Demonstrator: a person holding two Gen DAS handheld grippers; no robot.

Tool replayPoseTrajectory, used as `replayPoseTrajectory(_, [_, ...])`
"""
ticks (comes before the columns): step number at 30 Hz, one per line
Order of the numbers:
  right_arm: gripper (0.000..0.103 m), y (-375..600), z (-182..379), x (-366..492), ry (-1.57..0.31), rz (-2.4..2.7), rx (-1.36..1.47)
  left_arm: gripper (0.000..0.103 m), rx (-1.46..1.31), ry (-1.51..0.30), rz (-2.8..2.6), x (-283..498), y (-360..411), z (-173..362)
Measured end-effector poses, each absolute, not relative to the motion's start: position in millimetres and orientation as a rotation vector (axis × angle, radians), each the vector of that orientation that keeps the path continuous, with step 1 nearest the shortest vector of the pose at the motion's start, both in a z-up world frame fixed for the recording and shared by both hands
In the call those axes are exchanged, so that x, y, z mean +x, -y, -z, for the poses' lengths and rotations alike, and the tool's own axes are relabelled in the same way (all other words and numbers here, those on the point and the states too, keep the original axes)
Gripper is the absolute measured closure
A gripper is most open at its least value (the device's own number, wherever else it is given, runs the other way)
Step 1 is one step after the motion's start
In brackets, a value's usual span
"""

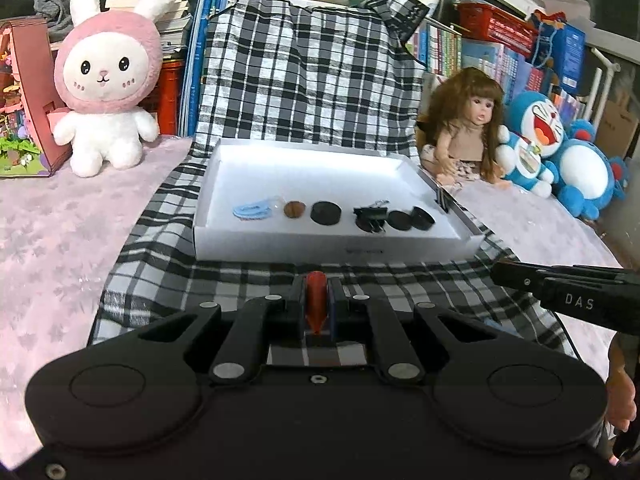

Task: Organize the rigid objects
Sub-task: 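Carry the red piece and brown nut into the white tray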

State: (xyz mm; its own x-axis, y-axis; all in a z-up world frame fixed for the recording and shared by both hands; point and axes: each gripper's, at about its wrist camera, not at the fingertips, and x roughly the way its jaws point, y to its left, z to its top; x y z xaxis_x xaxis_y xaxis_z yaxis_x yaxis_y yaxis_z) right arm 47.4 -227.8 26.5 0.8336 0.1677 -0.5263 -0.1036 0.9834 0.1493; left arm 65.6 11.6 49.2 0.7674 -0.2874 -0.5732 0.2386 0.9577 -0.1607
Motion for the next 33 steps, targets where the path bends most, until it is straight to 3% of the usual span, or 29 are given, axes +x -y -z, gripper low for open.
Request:
replayPoseTrajectory(22, [0.083,253.8,-46.4,138.6,-0.656,-0.093,0.285,0.092,-0.155,-0.669,0.227,168.0,-32.0,-75.5])
replayPoseTrajectory(33, [0.083,260.2,-41.9,158.6,-0.700,-0.081,0.309,0.092,-0.173,-0.698,0.254,188.4,-30.0,-63.6])
